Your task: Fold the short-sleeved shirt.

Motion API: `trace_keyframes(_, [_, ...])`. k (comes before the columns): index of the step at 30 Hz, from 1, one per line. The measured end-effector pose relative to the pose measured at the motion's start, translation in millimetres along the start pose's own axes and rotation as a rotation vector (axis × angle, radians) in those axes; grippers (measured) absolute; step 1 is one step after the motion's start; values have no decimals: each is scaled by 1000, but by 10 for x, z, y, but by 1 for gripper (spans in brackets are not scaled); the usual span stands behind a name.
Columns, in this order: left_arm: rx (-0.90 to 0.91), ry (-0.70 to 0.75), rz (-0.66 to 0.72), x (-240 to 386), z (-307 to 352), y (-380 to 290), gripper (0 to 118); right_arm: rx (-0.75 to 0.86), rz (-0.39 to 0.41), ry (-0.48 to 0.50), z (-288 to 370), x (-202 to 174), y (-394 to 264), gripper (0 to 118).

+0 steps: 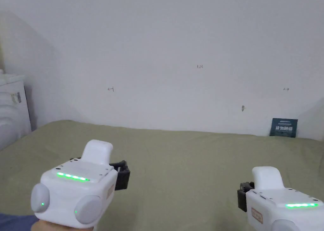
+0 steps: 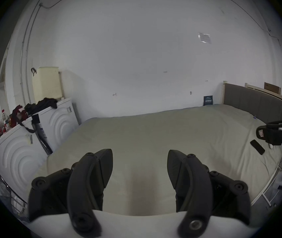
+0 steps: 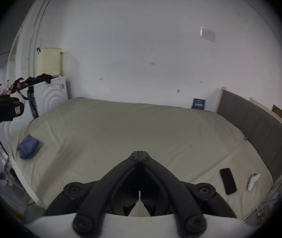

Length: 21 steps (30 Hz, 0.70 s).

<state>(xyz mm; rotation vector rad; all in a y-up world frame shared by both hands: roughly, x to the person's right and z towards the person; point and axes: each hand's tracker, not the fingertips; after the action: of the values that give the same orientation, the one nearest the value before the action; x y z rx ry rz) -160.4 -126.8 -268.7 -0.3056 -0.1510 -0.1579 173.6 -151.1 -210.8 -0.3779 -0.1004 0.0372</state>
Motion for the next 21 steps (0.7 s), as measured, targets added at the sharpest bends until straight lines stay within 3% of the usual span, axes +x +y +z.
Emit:
trace_keyframes(4, [52,10,16,473,135,-105,71,54,28,-94,171,-33,-153,1])
trace_keyframes(6, [56,11,69,619,218,-180,69,68,-2,-124,238,-58,-240,1])
trace_keyframes(10, [46,-7,85,753,272,-299,62,70,-14,-110,312,-132,-337,2])
trace_keyframes(11, [50,-1,85,763,278,-316,43,68,15,-119,321,-167,-335,2])
trace_keyframes(12, [55,10,80,763,296,-330,0,72,42,-142,342,-195,-333,2])
trace_keyframes(15, [209,38,108,760,468,-389,0,125,33,-150,444,-230,-317,2])
trace_keyframes(18, [149,48,62,732,429,-283,0,134,24,-143,490,-230,-271,2])
trace_keyframes(21, [163,40,101,688,445,-265,0,154,0,-152,536,-218,-229,3])
